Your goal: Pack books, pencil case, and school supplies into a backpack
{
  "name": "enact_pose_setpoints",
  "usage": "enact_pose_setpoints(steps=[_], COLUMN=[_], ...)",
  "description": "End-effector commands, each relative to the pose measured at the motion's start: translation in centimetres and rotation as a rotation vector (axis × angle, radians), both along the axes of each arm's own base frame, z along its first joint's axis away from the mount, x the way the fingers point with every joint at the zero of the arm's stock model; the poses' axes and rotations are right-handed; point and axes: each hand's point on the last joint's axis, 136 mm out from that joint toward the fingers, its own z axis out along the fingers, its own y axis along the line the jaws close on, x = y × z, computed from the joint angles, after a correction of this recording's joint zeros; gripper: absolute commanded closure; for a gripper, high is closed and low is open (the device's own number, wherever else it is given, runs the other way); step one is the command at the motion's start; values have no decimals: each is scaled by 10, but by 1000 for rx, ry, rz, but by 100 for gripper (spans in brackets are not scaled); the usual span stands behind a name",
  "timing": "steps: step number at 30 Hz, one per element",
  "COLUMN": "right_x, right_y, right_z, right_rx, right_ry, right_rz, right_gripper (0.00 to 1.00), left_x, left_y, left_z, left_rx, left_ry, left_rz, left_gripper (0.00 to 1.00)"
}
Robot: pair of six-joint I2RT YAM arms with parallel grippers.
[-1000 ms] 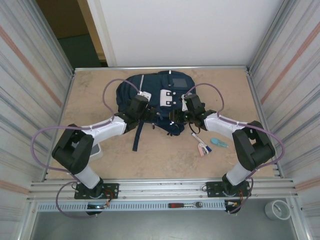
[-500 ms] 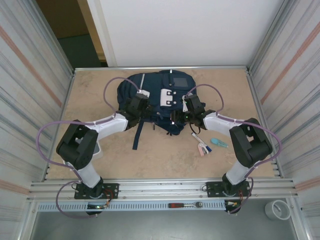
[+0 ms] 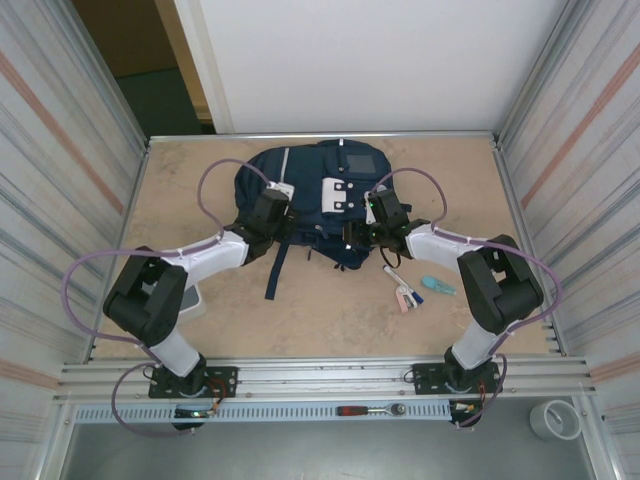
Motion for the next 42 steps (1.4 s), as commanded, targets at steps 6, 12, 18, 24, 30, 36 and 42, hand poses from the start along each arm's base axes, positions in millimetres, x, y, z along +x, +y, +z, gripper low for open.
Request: enact_pose_setpoints(steps=[6,12,18,24,30,36,42], right_x=[3,3,1,2,5,10,8], right_y=[-18,-18,-18,-24,-38,-43,-37], right_z=[-11,-9,-8,-4,-1,8,8], right_rx=[-77,-73,-75,-79,-113,-104,-80], right_ry=[29,26,26,14,14,7,8], right_rz=[-36,-37,-38,-51,-96,-122,-108], right_gripper=[43,43,43,43,43,42,42], left_x=[-4,-6,-3,-9,-12,-17,-27], left_y=[-2,-3,-1,1,13,14,-8], left_z=[6,1,-2,8,16,21,32], left_rx=[-57,-76,-89,-134,-209,-273,-288], left_ry=[-5,6,21,-8,-19,-23,-17], left_rz=[-1,-8,-14,-80,-130,-181,-224], left_gripper=[67,75,93,100,100,100,77])
